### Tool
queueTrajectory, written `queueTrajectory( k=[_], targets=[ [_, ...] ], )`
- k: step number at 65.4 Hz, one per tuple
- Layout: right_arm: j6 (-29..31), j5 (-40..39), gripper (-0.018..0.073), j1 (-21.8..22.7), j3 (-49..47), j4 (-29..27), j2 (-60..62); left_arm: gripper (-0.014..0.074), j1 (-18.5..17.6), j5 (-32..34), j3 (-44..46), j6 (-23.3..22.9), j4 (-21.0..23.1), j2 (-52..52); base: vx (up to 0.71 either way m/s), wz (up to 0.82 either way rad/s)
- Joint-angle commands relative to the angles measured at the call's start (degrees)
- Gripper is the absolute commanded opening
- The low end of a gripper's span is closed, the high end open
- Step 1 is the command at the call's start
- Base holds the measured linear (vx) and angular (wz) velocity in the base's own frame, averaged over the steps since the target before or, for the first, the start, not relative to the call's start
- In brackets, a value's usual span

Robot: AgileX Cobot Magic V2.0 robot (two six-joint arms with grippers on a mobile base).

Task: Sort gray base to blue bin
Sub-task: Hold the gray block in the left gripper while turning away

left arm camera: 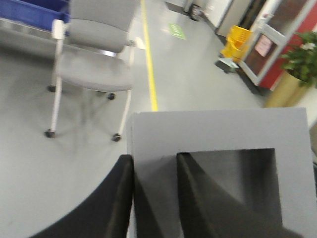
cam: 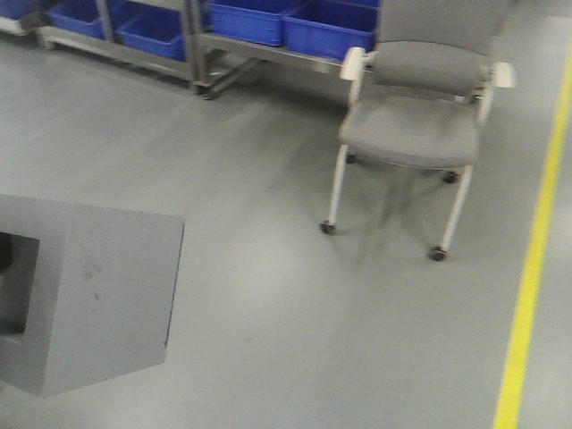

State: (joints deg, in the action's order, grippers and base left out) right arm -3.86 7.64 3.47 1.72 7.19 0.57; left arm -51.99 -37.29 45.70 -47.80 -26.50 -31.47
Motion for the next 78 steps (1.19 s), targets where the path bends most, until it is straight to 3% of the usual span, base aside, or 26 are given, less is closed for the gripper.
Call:
queueTrajectory(
  k=[1, 42, 78],
  targets=[
    [0.33, -4.36, -0.0009, 0.08, 0.77, 0.52, 0.85, 0.0003, -0.21, 5.20, 1.42, -0.45, -1.53, -0.19, 0.11, -0.74],
    [0.33, -4.36, -0.0009, 0.08, 0.77, 0.52, 0.85, 0.0003, -0.21, 5.20, 1.42, -0.45, -1.53, -0.19, 0.19, -0.52],
    [0.33, -4.36, -0.0009, 0.08, 0.77, 0.52, 0.85, 0.0003, -0.21, 5.20, 1.42, -0.45, -1.53, -0.19, 0.29, -0.25]
  ],
)
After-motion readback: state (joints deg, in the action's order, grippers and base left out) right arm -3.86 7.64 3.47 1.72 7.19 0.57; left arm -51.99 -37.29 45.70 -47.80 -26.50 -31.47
